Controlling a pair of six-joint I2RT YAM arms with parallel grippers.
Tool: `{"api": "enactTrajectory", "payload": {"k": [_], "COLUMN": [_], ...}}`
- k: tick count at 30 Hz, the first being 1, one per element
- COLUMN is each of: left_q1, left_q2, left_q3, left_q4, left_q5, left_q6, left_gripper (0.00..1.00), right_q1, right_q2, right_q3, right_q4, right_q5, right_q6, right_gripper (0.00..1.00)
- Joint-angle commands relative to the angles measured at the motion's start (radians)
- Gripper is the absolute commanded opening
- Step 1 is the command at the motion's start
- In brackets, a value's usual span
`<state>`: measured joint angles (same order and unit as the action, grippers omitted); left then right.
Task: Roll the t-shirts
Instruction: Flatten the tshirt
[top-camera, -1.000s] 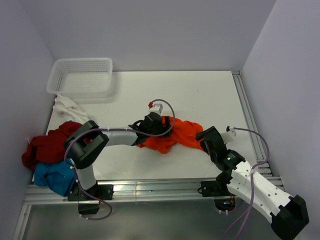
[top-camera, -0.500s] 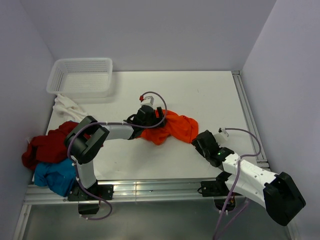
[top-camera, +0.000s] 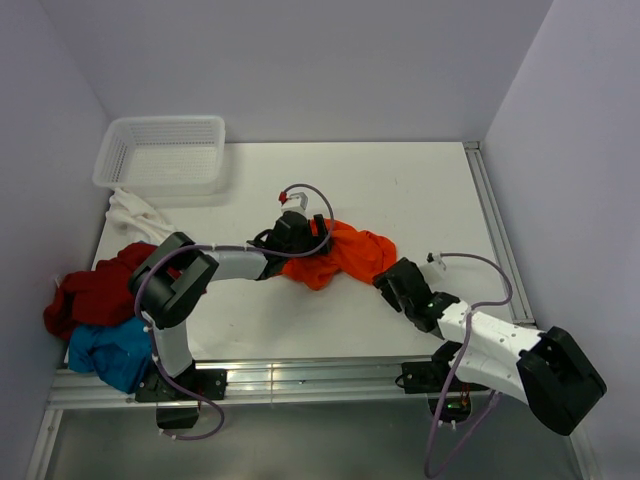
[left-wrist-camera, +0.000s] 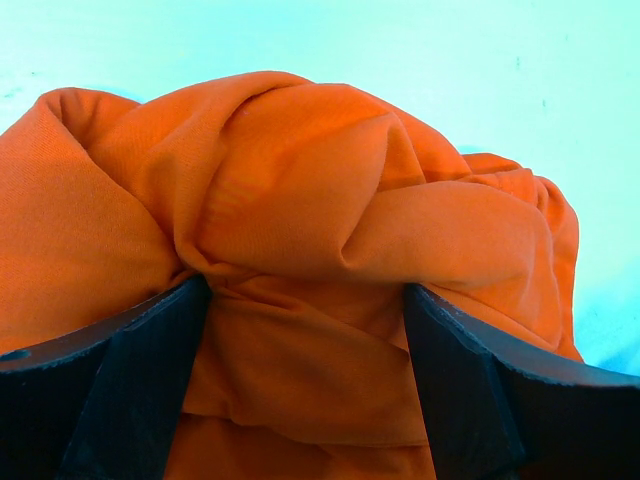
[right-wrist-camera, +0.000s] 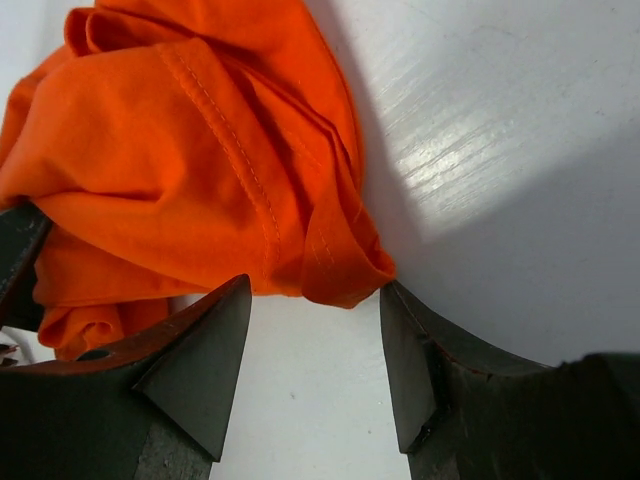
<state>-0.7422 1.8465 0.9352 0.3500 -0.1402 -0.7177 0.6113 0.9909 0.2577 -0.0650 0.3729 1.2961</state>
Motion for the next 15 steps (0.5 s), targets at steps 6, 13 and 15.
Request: {"api": "enactTrajectory", "payload": {"k": [6, 13, 15], "left_q1": [-0.014, -0.019, -0.02], "left_q2": [-0.027, -0.047, -0.049], "left_q3": [-0.027, -0.033, -0.033], "left_q4": [-0.086, -0.097, -0.098], "left_q5": [-0.009, -0.027, -0.029], "left_q6": [0.006, 0.006, 0.006], "left_gripper": [0.86, 0.86, 0.86], "right_q1": [0.097, 0.156, 0.157], "right_q2": [0.04, 0.037, 0.04], "right_q3": [0.109, 0.104, 0.1], "right_q4": [-0.082, -0.067, -0.059], "right_q5": [0.069, 0.086, 0.106], "right_q6": [0.057, 0.091, 0.106], "right_gripper": [0.62, 0.63, 0.63]}}
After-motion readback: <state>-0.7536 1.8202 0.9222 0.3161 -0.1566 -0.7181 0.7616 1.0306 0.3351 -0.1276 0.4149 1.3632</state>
